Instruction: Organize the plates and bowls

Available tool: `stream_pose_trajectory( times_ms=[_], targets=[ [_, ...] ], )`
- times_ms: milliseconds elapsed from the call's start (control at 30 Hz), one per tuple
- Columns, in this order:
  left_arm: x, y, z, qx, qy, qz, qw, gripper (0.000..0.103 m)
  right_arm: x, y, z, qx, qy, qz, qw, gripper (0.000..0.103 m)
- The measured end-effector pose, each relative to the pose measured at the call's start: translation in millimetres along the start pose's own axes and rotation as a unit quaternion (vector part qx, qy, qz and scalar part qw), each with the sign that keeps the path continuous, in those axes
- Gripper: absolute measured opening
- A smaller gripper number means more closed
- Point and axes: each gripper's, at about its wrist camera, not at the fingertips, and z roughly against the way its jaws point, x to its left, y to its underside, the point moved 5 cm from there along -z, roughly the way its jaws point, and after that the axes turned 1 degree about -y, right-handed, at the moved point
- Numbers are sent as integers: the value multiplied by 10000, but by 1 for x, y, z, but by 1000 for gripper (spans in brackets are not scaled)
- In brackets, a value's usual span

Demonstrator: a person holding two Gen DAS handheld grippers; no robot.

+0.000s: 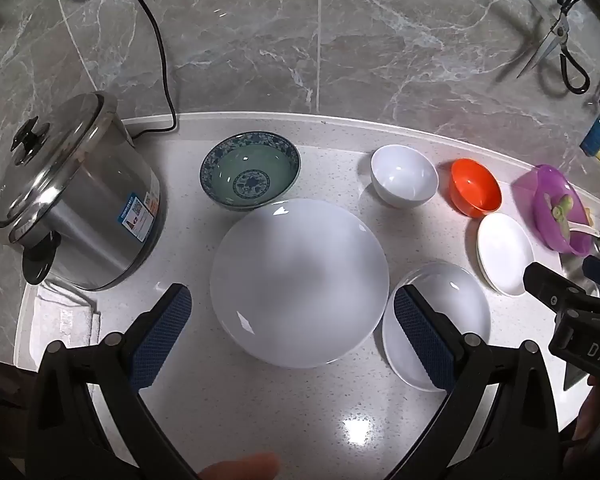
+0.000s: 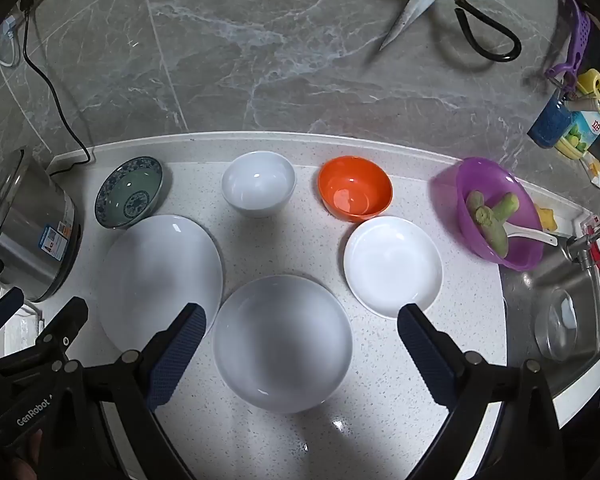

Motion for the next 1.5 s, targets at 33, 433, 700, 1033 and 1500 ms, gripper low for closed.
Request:
stream_pose_trajectory(
  times_ms=[33, 433, 700, 1033, 1500],
  targets=[
    [0, 0, 0, -1, -3, -5, 10000, 103, 0, 0, 0, 4, -1, -2, 10000, 99],
    [1, 3, -8, 40, -11, 15, 10000, 103, 2, -1, -1, -1, 25, -2, 10000, 99],
    [0, 1, -6, 91, 41, 35, 9999, 103, 2, -2, -2, 6, 22, 3, 10000, 99],
    [2, 1, -9, 133, 95, 71, 9998, 103, 3, -1, -5, 26, 24, 3, 10000, 99],
    [0, -1, -11, 176, 146, 71, 9997, 103, 4, -2, -5, 30, 26, 4, 10000, 99]
  ],
)
